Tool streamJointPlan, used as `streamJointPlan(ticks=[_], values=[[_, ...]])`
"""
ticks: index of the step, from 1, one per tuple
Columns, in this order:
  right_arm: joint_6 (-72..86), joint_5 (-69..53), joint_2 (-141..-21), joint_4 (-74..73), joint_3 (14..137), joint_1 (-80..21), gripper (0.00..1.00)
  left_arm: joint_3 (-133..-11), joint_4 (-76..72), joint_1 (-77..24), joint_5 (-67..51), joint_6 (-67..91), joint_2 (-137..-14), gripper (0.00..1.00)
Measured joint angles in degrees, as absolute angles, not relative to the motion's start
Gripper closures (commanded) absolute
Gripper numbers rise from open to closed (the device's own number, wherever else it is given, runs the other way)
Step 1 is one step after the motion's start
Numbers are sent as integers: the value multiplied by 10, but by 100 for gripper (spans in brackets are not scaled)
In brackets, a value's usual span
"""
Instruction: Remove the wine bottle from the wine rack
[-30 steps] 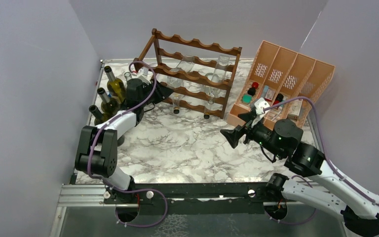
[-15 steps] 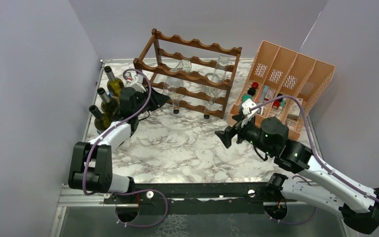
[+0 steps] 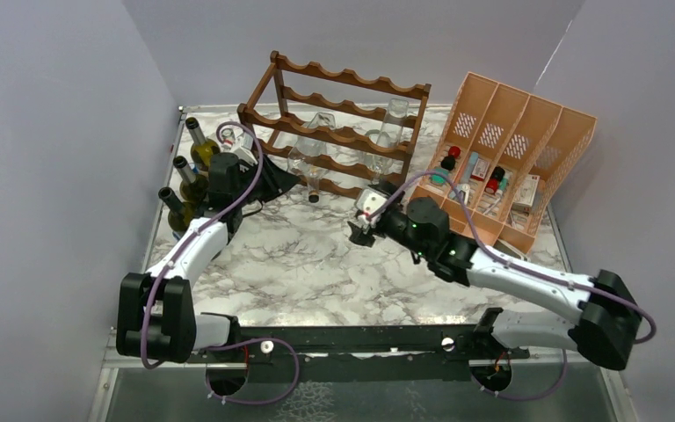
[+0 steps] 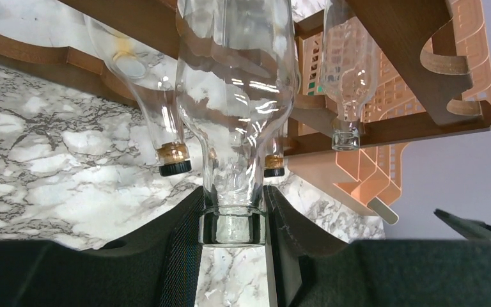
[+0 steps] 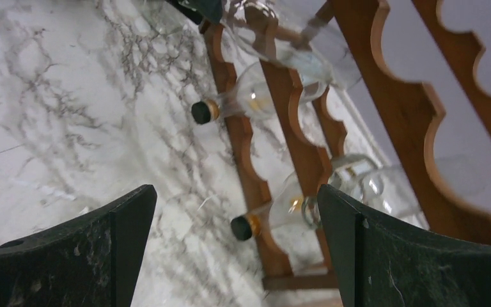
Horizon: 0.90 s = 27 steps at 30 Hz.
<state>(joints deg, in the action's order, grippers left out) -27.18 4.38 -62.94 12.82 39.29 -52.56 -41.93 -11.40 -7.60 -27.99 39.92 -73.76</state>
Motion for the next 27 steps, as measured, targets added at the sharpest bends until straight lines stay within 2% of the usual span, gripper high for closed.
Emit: streamJointPlan(ticks=[10,27], values=[[-478,-9,-868,361,480,-525,0,-438,-45,-76,-301,409,-724,100],[-613,-162,-1085,467,624,-483,2,-474,36,-75,-305,401,-699,100]])
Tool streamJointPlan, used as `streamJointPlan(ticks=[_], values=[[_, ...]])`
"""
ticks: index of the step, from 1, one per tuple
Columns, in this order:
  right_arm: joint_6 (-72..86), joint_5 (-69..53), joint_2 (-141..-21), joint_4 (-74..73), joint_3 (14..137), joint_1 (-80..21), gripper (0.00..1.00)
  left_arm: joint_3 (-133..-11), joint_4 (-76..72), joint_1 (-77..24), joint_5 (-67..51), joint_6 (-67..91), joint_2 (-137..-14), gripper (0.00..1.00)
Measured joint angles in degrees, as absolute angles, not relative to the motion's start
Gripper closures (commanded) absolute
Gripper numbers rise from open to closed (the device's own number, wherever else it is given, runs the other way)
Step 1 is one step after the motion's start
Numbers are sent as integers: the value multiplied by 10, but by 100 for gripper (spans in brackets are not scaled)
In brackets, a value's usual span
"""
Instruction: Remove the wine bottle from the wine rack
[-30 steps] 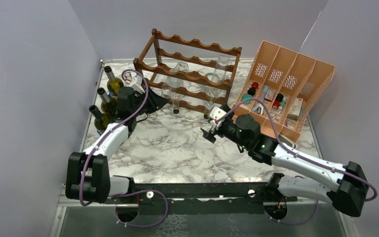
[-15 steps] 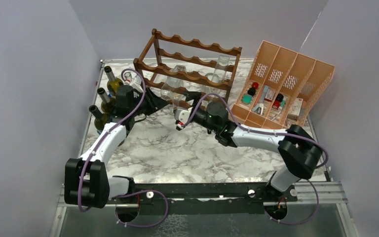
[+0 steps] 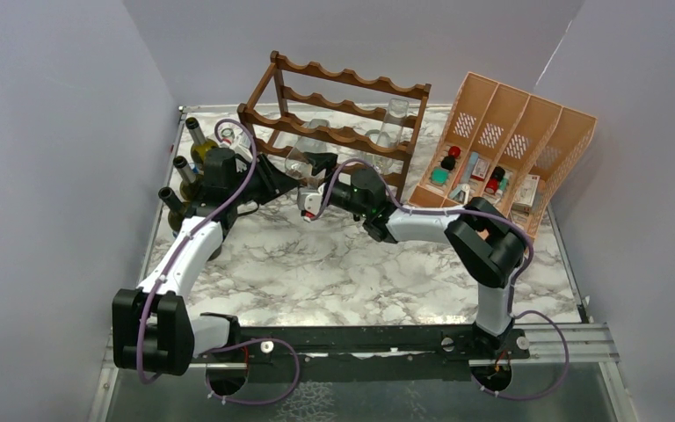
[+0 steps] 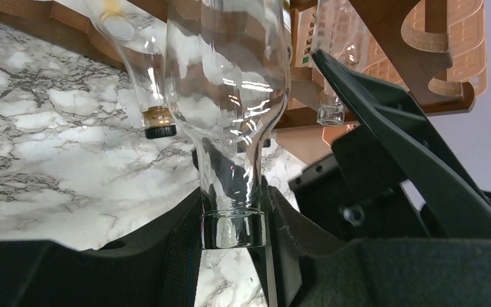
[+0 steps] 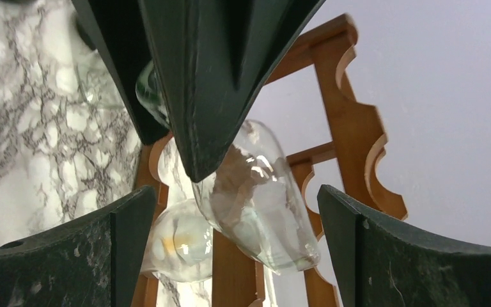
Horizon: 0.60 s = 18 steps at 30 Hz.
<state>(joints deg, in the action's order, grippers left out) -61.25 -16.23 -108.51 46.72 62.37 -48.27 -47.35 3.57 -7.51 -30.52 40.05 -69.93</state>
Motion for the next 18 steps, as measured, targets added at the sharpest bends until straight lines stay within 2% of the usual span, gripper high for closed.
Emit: streamJointPlan(ticks=[6,9,15,18], values=[[-644,-172,-1129,467,661,-472,10,-476,57,-75,-308,396,-690,100],[-657,-173,-1140,468,680,-473,31,-481,68,-75,-309,394,-685,100],[-684,-175,-1157,479,690,-473,35,-495,94,-74,-310,387,-681,100],[-691,-175,-1158,480,692,-473,41,-504,105,-72,-310,383,-681,100]])
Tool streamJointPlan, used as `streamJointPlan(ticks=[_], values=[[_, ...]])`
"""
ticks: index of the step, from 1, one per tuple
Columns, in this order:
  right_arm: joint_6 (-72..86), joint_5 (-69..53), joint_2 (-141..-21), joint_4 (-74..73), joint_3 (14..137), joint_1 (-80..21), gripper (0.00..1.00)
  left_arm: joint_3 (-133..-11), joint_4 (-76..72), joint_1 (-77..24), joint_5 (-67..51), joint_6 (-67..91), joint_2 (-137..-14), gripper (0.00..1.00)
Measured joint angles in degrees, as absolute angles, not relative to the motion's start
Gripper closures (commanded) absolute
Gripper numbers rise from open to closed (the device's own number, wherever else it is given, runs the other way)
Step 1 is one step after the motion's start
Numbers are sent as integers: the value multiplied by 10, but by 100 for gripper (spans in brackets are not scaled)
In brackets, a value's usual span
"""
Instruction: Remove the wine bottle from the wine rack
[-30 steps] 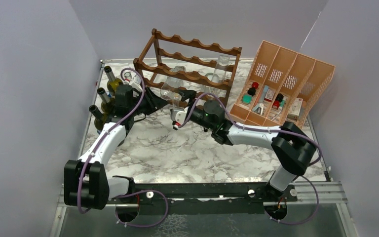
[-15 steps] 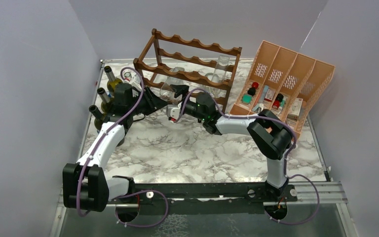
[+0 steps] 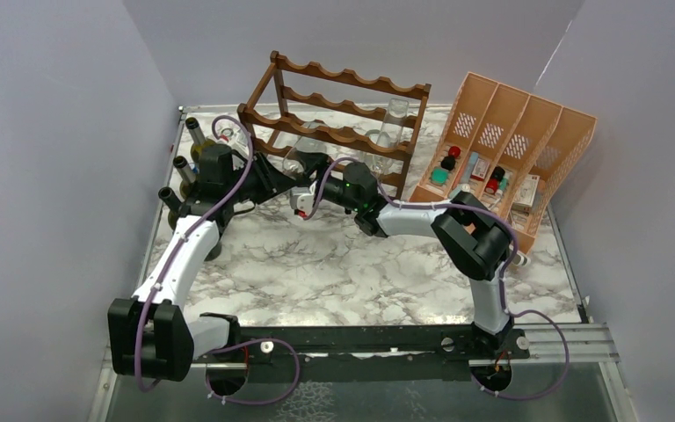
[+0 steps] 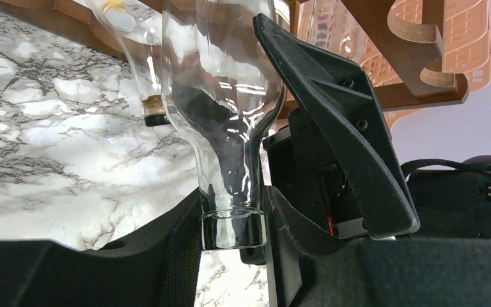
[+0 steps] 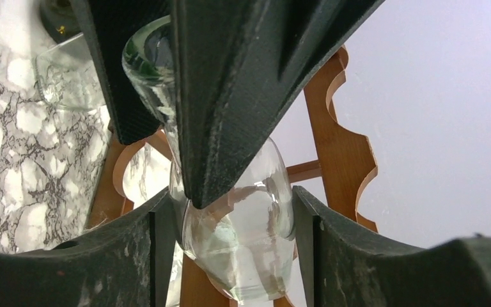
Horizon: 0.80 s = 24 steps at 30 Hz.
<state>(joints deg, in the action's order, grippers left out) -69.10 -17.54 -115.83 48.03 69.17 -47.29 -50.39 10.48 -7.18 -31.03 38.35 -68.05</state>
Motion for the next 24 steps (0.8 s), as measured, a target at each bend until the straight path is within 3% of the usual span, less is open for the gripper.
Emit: streamJointPlan(ticks=[9,13,16,24], values=[[-677,-189,-1130,474,683,-480,63,-536,163,-71,-311,360,-656,42],[-652,-196,-1099,460,667,-483,67,-548,166,-72,-326,344,-614,9],[-640,-203,-1084,453,657,-483,68,-572,166,-72,-332,335,-599,1],[-574,-218,-1034,428,633,-484,70,-642,204,-72,-301,289,-570,1]])
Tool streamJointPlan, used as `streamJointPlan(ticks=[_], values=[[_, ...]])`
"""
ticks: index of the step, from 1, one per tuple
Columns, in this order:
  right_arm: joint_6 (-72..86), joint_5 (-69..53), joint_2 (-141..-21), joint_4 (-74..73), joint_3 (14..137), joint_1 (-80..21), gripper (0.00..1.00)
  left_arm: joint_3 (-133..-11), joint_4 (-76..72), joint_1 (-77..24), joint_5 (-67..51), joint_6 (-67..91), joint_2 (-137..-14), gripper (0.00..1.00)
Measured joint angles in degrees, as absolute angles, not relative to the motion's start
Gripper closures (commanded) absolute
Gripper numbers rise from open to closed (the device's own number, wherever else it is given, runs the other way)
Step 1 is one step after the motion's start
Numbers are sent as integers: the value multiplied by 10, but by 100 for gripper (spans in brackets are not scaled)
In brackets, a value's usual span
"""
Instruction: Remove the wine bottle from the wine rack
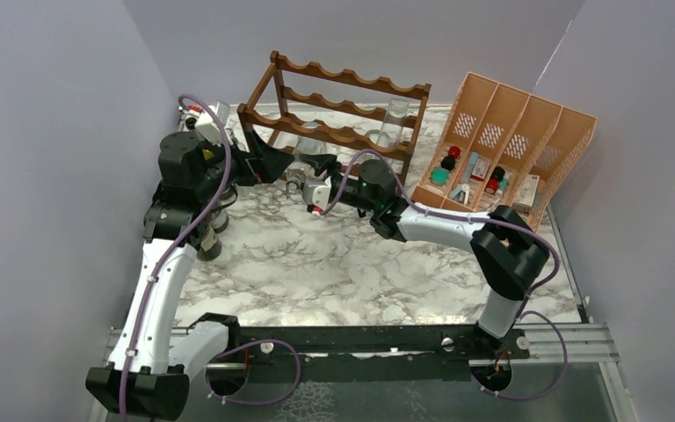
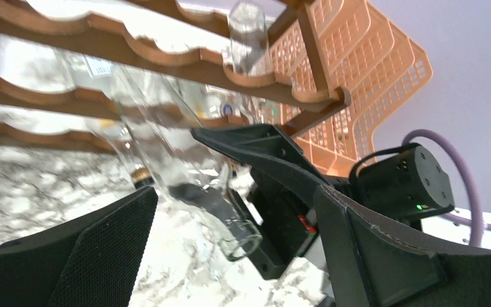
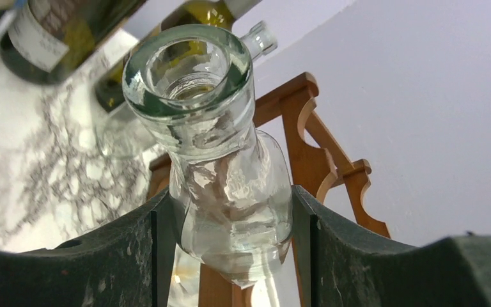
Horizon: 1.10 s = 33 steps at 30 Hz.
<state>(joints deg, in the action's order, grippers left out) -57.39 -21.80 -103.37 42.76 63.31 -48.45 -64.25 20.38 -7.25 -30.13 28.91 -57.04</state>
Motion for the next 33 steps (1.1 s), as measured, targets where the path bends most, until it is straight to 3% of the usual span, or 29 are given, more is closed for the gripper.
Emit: streamJointPlan(ticks=[16,30,33], values=[[-241,-259,-941,302,653,-490,72,-682,232,-72,-221,213,-523,1],[1,-236,-934,343,509,-490,72,-607,234,-72,-233,206,-528,1],[16,-232,-933,368,496,-490,67,-595,233,-72,-246,209,-531,2]])
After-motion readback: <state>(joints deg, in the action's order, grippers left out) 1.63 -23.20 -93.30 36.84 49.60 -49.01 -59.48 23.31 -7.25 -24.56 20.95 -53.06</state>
